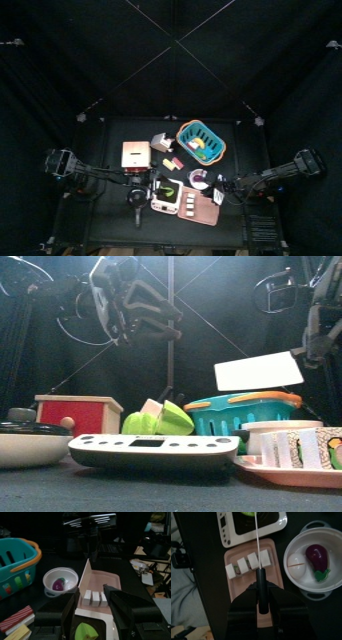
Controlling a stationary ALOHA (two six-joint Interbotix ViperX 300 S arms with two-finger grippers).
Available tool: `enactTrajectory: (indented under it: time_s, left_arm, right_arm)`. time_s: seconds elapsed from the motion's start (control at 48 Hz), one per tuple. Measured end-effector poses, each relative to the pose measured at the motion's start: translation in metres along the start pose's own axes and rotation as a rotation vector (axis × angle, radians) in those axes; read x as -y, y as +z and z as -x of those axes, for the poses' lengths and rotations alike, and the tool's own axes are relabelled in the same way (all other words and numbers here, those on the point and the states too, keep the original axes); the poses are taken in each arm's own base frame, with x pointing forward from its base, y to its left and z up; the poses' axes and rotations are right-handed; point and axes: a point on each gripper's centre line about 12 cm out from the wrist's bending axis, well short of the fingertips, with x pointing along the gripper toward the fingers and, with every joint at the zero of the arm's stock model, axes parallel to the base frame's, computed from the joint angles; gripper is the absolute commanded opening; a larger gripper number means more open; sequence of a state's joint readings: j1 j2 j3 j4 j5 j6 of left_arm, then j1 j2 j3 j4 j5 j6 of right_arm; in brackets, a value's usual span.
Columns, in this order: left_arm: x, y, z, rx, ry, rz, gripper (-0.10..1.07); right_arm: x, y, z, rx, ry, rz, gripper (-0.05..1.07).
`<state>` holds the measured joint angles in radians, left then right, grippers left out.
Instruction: Drop clever in pot
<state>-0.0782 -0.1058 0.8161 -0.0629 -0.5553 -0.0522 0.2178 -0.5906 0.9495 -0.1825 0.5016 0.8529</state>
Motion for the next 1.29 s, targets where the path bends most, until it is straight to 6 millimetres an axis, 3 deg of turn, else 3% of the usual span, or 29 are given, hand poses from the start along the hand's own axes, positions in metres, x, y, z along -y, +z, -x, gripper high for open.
enactTrajectory:
  time_s: [0.438,0.729,1.021,1.146,1.292]
  left_arm:
    - [-0.033,0.010,0.039,0.013,0.096,0.019,0.82]
    - [-0.034,0.005,0.064,0.002,0.098,0.003,0.82]
    - [-0.036,0.002,0.075,0.003,0.105,0.006,0.82]
    - [-0.036,-0.002,0.076,-0.008,0.106,0.006,0.82]
    - [-0.037,-0.004,0.077,-0.014,0.107,0.008,0.82]
  right_arm:
    - [0.028,0.011,0.025,-0.070,-0.177,-0.205,0.42]
    - [0.034,0.015,0.031,-0.025,-0.200,-0.269,0.42]
    - [0.041,0.040,0.042,0.065,-0.244,-0.259,0.42]
    - [0.043,0.032,0.038,0.035,-0.242,-0.278,0.42]
    - [0.047,0.008,0.025,-0.048,-0.220,-0.345,0.42]
